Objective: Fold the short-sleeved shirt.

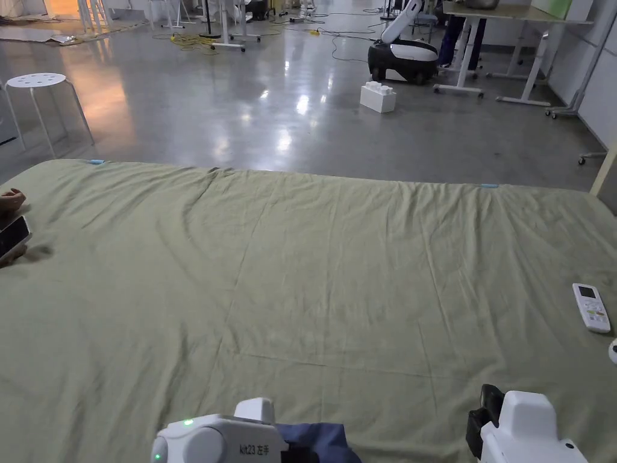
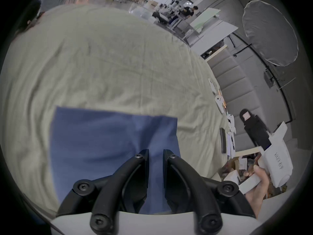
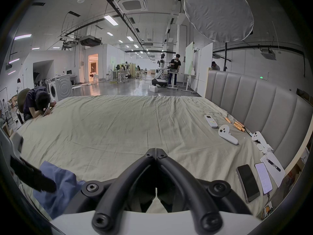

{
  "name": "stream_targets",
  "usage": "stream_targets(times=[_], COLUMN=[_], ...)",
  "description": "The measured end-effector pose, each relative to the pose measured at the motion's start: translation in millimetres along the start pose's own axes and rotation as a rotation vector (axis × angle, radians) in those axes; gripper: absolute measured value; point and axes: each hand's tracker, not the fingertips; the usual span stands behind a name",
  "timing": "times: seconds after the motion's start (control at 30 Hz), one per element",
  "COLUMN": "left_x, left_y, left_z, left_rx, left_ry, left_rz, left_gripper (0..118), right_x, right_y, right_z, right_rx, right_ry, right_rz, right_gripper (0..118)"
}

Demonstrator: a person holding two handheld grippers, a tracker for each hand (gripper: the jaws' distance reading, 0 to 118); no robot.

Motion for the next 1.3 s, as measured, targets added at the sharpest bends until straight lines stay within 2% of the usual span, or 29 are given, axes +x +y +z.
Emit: stream_targets(times=[0.07,0.33,0.63,0.77,0.87,1.03,1.13,1.3], left_x=[2,8,19,29,33,34,28,2], left_y=[-8,-31,-26,-5,12,28,33,31], left_z=[-19,-55,-40,4,38,90,112,135], left_rx=[-0.053,-0.055,-0.021,0.145,0.318,0.685,0.85,0.986], left_ry=[-0.025,0.002,0.003,-0.09,-0.067,0.201,0.363,0.498], left_rz=[0.006,-0.03,-0.158,-0.244,-0.307,-0.48,-0.503,-0.477], left_gripper=[14,7,6,6,6,6,6,6], right_x=[1,5,-3,-6,-8,-11,-13,-16], right_y=[-2,-6,0,15,28,49,59,71], right_z=[0,0,-1,3,6,11,15,19], right_rx=[-0.004,-0.016,-0.002,0.047,0.099,0.183,0.221,0.274], right_ry=[-0.002,-0.006,0.008,0.009,0.003,-0.01,-0.021,-0.038], right_rz=[-0.001,0.009,0.007,-0.004,-0.005,-0.011,-0.012,0.003], right_gripper=[0,0,0,0,0,0,0,0])
